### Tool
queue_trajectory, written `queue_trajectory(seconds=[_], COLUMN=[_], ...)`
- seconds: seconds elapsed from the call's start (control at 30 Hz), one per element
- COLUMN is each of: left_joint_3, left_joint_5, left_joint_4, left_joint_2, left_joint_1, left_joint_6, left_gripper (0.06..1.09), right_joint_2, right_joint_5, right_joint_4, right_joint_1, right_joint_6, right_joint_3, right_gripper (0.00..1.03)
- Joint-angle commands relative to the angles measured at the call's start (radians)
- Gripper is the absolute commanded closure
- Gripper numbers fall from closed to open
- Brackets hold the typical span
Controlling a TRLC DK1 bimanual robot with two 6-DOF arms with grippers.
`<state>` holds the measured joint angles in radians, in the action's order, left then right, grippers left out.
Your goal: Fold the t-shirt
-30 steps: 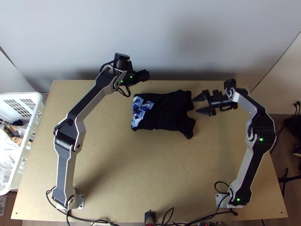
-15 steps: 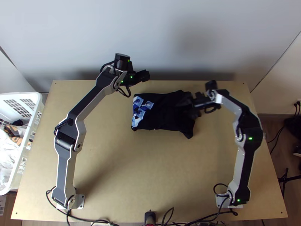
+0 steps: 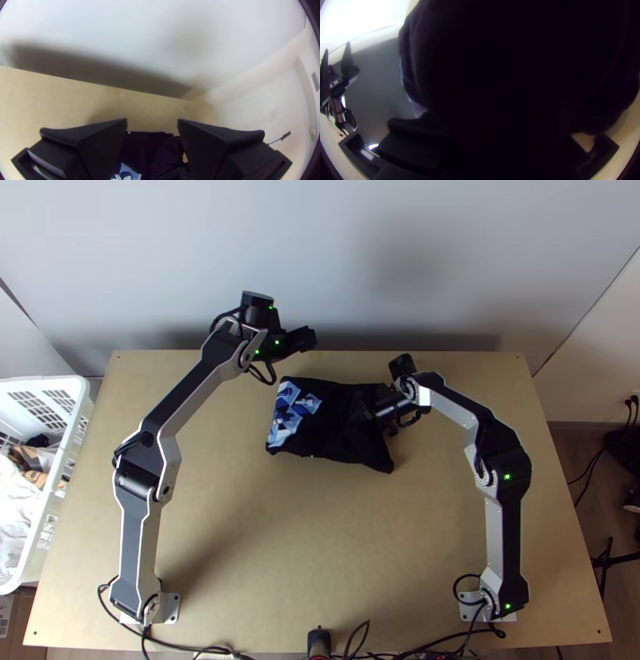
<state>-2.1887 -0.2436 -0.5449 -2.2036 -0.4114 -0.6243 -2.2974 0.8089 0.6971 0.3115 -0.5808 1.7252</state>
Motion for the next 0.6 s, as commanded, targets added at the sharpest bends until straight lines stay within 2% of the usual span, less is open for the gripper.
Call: queue_trajectory(seconds=[0.0,0.17,0.4,0.57], left_joint_3=[0.000,0.000,0.000,0.000], left_joint_5=[0.000,0.000,-0.002,-0.002], left_joint_4=[-0.001,-0.001,0.002,0.002], left_joint_2=[0.005,0.007,0.008,0.013], left_joint_1=[0.019,0.019,0.019,0.019], left_joint_6=[0.000,-0.002,-0.003,-0.006], left_gripper=[0.33,0.33,0.33,0.33], right_joint_2=[0.021,0.016,0.024,0.122], right_joint_5=[-0.086,-0.174,-0.215,-0.228], right_joint_4=[-0.050,-0.168,-0.136,-0.111], right_joint_1=[-0.123,-0.267,-0.416,-0.497], right_joint_6=[-0.065,-0.091,-0.113,-0.065], right_joint_3=[0.022,0.031,0.037,-0.070], right_gripper=[1.00,1.00,1.00,1.00])
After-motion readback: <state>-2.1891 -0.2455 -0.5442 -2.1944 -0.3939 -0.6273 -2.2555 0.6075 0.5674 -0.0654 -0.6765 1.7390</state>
